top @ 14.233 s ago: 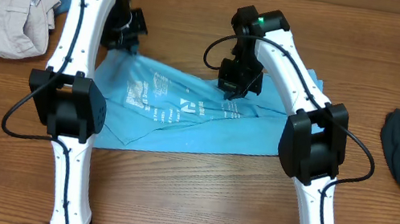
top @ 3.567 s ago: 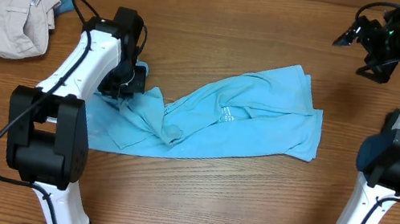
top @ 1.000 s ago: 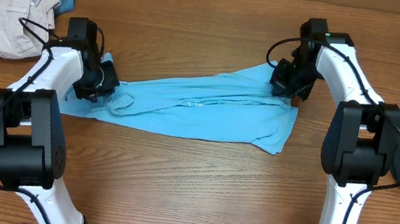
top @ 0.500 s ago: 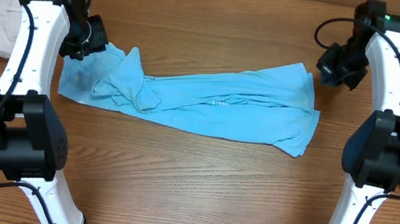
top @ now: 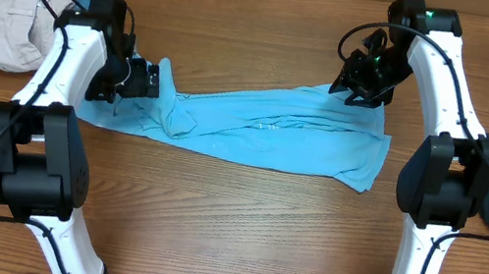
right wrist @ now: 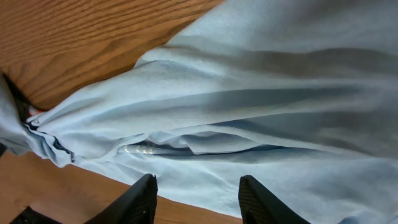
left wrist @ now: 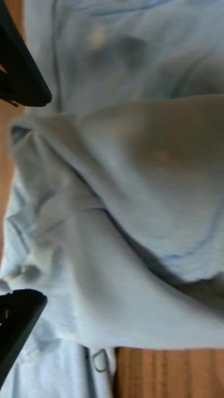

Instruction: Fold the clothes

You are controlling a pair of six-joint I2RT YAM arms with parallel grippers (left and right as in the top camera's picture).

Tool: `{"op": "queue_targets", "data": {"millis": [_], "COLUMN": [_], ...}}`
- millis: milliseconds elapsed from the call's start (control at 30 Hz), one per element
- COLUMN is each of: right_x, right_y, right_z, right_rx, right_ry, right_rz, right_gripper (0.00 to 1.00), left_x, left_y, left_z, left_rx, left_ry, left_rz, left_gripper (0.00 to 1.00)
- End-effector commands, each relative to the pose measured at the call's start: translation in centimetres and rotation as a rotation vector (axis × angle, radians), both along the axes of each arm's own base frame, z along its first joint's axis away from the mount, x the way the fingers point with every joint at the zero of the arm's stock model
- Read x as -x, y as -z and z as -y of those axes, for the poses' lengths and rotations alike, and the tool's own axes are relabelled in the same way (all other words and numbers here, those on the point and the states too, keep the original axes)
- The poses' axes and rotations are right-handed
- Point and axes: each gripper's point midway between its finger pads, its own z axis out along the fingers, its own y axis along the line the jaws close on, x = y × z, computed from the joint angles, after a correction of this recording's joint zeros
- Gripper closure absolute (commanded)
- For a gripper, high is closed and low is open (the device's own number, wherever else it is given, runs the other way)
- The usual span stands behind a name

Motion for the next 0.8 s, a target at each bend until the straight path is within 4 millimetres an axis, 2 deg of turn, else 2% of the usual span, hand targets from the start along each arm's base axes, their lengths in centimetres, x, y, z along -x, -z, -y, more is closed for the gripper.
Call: {"op": "queue_targets", "data": {"millis": [0, 100, 133, 233, 267, 300, 333, 367, 467, 533, 600, 633, 667, 767], "right_x": [-0.2, -0.2, -0.2, 0.0, 0.1, 0.2, 0.3, 0.3, 0.3, 0.3, 0.4, 0.4, 0.4, 0.3], "right_y": [-1.4, -1.4, -1.4, -1.5, -1.5, -1.5, -1.5, -1.5, -1.5, -1.5, -1.5, -1.5, -1.5, -1.5], "right_z": [-0.1, -0.1, -0.1, -0.2, -0.2, -0.1, -0.1, -0.1, -0.1, -0.1, -0.1, -0.1, -0.1, -0.1], "right_rx": [0.001, 0.001, 0.001, -0.002, -0.001, -0.001, 0.0, 0.0, -0.001, -0.001, -0.001, -0.001, -0.001, 0.001], "right_ry": [-0.024, -0.024, -0.024, -0.024, -0.024, -0.024, -0.024, -0.024, -0.023, -0.023, -0.023, -0.023, -0.023, -0.001], "right_rz": [0.044, 0.04, 0.04, 0.033, 0.03, 0.026, 0.022, 0.021, 0.022, 0.021, 0.018, 0.017, 0.017, 0.008], "right_gripper": [0.52, 0.51, 0.51, 0.51, 0.51, 0.51, 0.51, 0.51, 0.51, 0.51, 0.51, 0.51, 0.51, 0.52], "left_x": [-0.9, -1.5, -1.5, -1.7, -1.7, -1.7, -1.5, -1.4, -0.9, -0.7, -0.1, 0.0, 0.2, 0.8], "left_y": [0.4, 0.2, 0.3, 0.9, 1.1, 1.3, 1.6, 1.7, 2.2, 3.0, 3.8, 3.9, 3.9, 3.8], "left_z": [0.2, 1.8, 2.0, 2.0, 2.0, 2.2, 2.2, 2.2, 2.3, 2.3, 2.1, 1.6, 1.1, -0.1], "left_rx": [0.005, 0.083, 0.094, 0.093, 0.096, 0.105, 0.107, 0.108, 0.11, 0.109, 0.1, 0.071, 0.046, -0.011], "left_ry": [0.087, 0.155, 0.165, 0.165, 0.166, 0.167, 0.165, 0.163, 0.162, 0.162, 0.156, 0.129, 0.107, 0.073], "left_rz": [0.04, 0.077, 0.08, 0.088, 0.092, 0.094, 0.09, 0.086, 0.073, 0.073, 0.062, 0.049, 0.039, -0.002], "left_gripper": [0.06, 0.08, 0.11, 0.14, 0.23, 0.36, 0.44, 0.46, 0.66, 0.68, 0.85, 0.87, 0.94, 0.96]}}
